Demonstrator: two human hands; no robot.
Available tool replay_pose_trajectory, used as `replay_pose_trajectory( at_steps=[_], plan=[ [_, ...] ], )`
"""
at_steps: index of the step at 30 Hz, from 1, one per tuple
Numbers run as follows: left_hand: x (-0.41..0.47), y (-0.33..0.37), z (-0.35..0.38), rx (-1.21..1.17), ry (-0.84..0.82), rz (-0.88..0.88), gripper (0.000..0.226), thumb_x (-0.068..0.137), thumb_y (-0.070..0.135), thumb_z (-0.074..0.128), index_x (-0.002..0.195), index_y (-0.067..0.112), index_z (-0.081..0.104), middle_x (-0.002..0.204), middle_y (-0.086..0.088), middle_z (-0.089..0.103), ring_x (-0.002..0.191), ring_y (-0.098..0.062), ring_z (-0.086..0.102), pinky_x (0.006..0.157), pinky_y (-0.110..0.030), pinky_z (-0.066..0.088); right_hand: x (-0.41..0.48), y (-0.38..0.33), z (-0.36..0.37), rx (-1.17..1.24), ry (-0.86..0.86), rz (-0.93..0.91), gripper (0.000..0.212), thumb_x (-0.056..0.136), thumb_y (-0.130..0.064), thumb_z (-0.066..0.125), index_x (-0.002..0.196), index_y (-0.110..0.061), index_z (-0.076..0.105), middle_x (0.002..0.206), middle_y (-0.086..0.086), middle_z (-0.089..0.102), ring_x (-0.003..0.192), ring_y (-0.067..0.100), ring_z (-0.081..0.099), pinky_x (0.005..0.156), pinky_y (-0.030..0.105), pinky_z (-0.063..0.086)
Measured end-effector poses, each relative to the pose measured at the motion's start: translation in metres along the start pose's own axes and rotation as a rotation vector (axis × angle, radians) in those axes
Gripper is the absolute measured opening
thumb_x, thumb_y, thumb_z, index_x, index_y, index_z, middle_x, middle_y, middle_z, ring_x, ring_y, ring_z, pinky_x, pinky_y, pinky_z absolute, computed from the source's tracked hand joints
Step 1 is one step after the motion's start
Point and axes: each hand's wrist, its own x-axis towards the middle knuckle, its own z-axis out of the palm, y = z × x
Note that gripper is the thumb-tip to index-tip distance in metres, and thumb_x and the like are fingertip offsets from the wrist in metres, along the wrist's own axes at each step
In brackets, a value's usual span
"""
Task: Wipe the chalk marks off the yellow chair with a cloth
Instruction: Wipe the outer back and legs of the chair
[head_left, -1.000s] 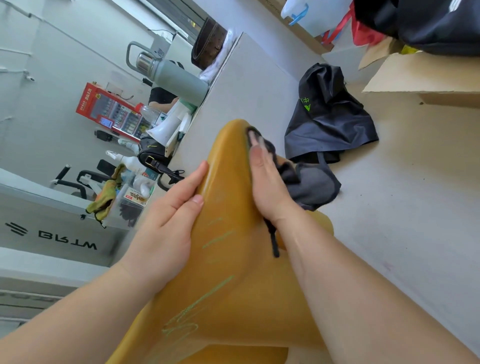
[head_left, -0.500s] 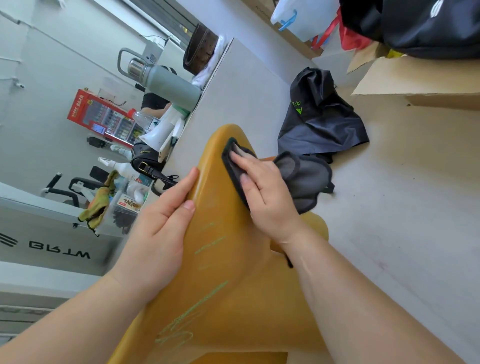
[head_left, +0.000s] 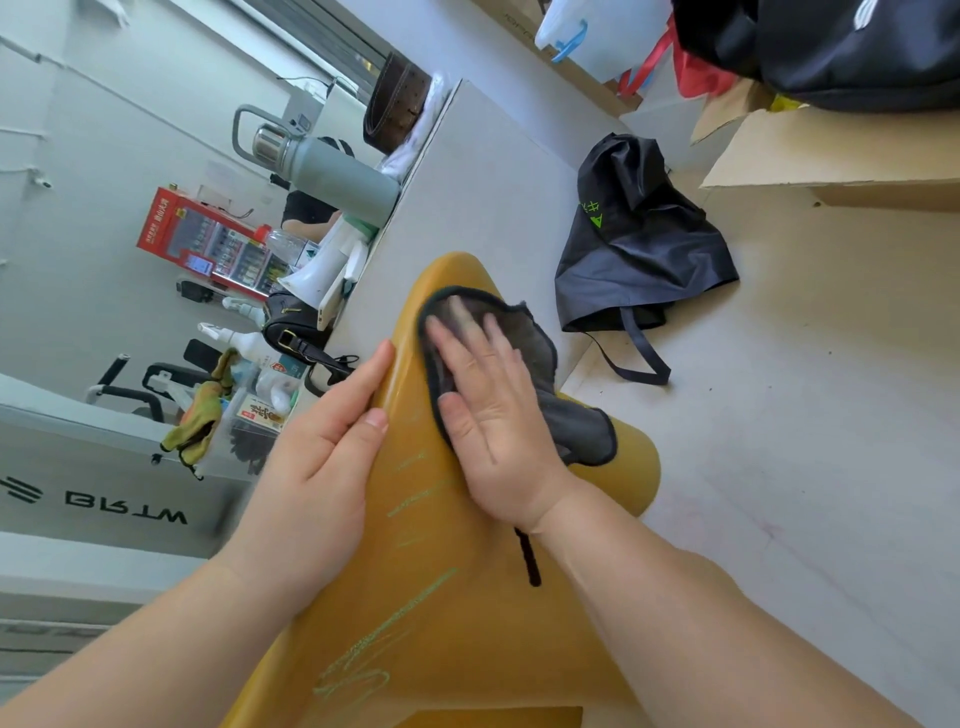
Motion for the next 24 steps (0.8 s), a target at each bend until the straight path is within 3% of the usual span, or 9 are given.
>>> replay_pose_trajectory(
  at_steps=[2,4,6,8,10,14,17,21,24],
  plan=[
    [0.000,0.001,0.001,-0.005,-0.012,0.047,0.043,0.103,0.002,0.044,0.125,0.034,0.060,0.115,0.036,0.064,0.111,0.015,0.056,0.090,-0.003,0.040,0.009,-0.020,0.000,-0.045,0.046,-0.169,0.043,0.103,-0.036,0.041,0.145,-0.032,0.051,0.159,-0.009,0.040,0.148,0.031,0.028,0.117,0.057,0.023],
    [0.001,0.000,0.002,-0.051,-0.004,0.018,0.042,0.102,0.001,0.044,0.122,0.034,0.062,0.107,0.036,0.067,0.108,0.014,0.058,0.090,-0.005,0.043,0.029,-0.022,-0.001,-0.095,0.036,-0.179,0.045,0.100,-0.042,0.043,0.141,-0.032,0.055,0.153,-0.009,0.047,0.143,0.027,0.036,0.114,0.054,0.027],
    [0.001,0.001,0.001,-0.094,0.013,-0.039,0.046,0.103,0.004,0.044,0.133,0.037,0.056,0.115,0.048,0.058,0.115,0.023,0.050,0.092,0.001,0.038,0.047,0.001,-0.006,-0.040,-0.021,0.008,0.057,0.097,-0.058,0.035,0.150,-0.041,0.043,0.164,-0.005,0.032,0.152,0.026,0.024,0.122,0.051,0.019],
    [0.000,0.001,0.001,-0.080,0.012,-0.068,0.049,0.103,0.007,0.043,0.139,0.039,0.053,0.124,0.049,0.051,0.119,0.024,0.045,0.096,0.002,0.036,0.051,0.028,-0.011,0.032,-0.061,0.275,0.063,0.093,-0.072,0.021,0.154,-0.055,0.021,0.171,-0.008,0.010,0.158,0.022,0.002,0.125,0.055,0.005],
    [-0.002,0.004,0.000,-0.078,0.015,-0.088,0.050,0.104,0.007,0.042,0.138,0.042,0.053,0.125,0.048,0.050,0.117,0.026,0.045,0.093,0.003,0.036,0.036,0.038,-0.008,0.111,-0.071,0.425,0.062,0.093,-0.073,0.017,0.153,-0.061,0.011,0.171,-0.012,0.001,0.157,0.019,-0.007,0.124,0.058,0.001],
    [0.000,0.003,-0.002,-0.092,0.025,-0.091,0.052,0.102,0.001,0.041,0.138,0.036,0.055,0.124,0.046,0.053,0.117,0.024,0.047,0.092,0.003,0.035,0.005,0.001,0.008,0.066,0.021,0.359,0.046,0.096,-0.066,0.014,0.140,-0.075,0.005,0.169,-0.020,-0.001,0.157,0.012,-0.007,0.124,0.058,-0.002],
    [0.003,0.002,-0.001,-0.118,0.026,-0.080,0.053,0.100,-0.003,0.041,0.138,0.032,0.056,0.125,0.041,0.057,0.121,0.020,0.048,0.096,0.001,0.034,-0.030,-0.044,0.030,-0.024,0.098,0.308,0.046,0.099,-0.065,0.008,0.143,-0.073,0.000,0.166,-0.027,-0.008,0.156,0.013,-0.008,0.123,0.058,-0.001],
    [0.002,0.002,-0.001,-0.124,0.029,-0.102,0.052,0.102,0.002,0.041,0.136,0.038,0.057,0.126,0.039,0.056,0.121,0.023,0.046,0.095,0.003,0.033,-0.086,-0.056,0.057,-0.043,0.130,0.223,0.050,0.104,-0.062,0.010,0.154,-0.060,0.006,0.170,-0.014,-0.007,0.157,0.025,-0.008,0.119,0.069,0.004],
    [0.000,0.000,-0.002,-0.122,0.039,-0.117,0.051,0.102,0.005,0.043,0.136,0.040,0.058,0.126,0.041,0.057,0.121,0.022,0.047,0.097,0.002,0.034,-0.078,-0.037,0.049,-0.038,0.156,0.244,0.051,0.101,-0.068,0.014,0.151,-0.064,0.005,0.171,-0.010,-0.007,0.157,0.027,-0.010,0.118,0.069,0.006]
  ],
)
